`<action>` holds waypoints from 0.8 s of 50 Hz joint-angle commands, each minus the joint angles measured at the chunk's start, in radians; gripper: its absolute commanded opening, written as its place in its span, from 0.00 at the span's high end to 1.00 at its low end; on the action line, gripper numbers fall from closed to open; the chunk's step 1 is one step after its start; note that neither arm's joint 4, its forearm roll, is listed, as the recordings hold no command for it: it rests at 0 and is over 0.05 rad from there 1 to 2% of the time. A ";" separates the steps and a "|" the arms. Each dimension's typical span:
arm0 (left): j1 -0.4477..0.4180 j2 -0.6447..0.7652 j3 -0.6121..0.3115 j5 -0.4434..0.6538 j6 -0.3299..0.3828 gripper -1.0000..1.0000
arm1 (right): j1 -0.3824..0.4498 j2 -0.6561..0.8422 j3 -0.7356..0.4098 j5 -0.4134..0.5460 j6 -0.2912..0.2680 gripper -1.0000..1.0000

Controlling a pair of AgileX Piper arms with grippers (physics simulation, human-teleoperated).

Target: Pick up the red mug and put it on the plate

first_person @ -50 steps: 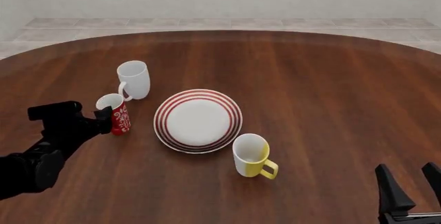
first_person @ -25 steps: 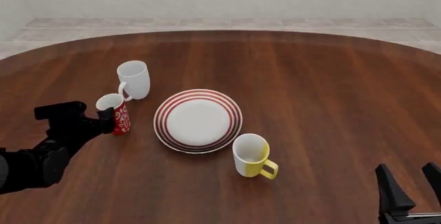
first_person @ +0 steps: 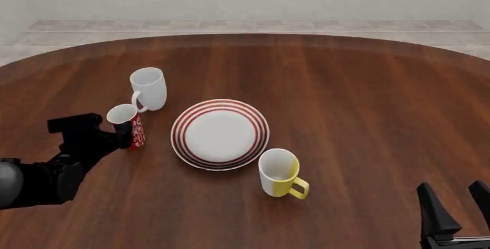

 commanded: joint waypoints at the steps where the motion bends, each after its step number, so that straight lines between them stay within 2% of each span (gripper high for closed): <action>1: 0.002 0.032 -0.009 -0.012 -0.006 0.00 | -0.002 0.006 -0.002 -0.003 0.004 0.00; 40: 0.005 0.091 -0.029 -0.031 -0.031 0.00 | -0.004 0.007 -0.004 -0.003 0.004 0.00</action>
